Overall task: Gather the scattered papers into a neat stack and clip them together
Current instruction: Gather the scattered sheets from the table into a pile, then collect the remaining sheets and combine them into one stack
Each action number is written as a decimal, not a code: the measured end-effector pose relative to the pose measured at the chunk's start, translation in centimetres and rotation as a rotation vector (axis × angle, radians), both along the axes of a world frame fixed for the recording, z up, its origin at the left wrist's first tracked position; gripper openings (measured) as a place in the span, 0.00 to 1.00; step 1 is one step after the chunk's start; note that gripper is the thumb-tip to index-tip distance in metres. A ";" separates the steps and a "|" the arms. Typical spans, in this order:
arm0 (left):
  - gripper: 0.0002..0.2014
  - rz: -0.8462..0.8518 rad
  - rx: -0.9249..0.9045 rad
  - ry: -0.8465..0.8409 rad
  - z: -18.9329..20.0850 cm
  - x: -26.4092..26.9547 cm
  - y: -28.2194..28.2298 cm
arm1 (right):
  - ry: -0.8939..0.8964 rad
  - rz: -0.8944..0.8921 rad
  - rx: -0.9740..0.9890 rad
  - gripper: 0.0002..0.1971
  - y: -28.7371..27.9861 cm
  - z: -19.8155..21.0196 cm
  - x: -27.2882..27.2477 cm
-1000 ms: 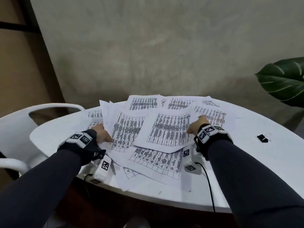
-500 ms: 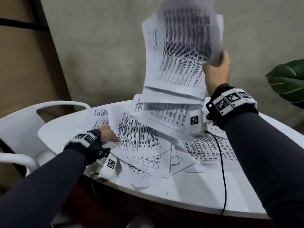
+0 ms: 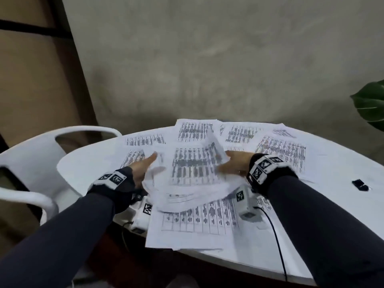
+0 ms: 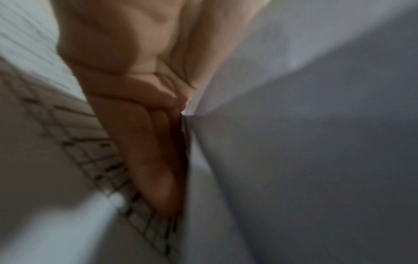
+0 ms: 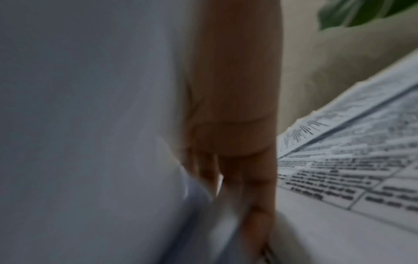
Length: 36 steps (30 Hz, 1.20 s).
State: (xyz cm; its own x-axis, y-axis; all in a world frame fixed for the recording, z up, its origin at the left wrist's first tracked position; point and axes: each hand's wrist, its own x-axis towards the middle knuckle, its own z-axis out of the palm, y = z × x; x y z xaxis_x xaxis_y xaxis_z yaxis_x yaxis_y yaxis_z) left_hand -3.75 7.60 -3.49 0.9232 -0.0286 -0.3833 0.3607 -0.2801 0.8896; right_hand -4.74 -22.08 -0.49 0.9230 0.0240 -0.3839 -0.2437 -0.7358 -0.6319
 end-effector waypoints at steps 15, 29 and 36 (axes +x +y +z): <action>0.24 -0.093 -0.230 -0.483 6.9 -1.3 -2.2 | -0.325 -0.172 0.945 0.48 -2.5 3.5 -0.8; 0.31 -0.042 -0.334 -0.736 13.8 -1.9 -5.1 | -1.033 -0.136 0.887 0.34 -0.7 12.7 -3.3; 0.54 0.004 -0.395 -0.707 11.1 -2.4 -5.2 | -0.992 -0.266 0.845 0.48 -0.9 8.4 -3.4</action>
State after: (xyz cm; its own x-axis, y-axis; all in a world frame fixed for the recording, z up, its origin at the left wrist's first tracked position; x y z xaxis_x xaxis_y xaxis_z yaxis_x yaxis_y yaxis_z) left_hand -6.18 2.36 7.57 0.9437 -0.0360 0.3288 -0.3237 0.1028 0.9405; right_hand -8.17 -23.03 7.96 0.8153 -0.3027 0.4936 0.5085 -0.0335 -0.8604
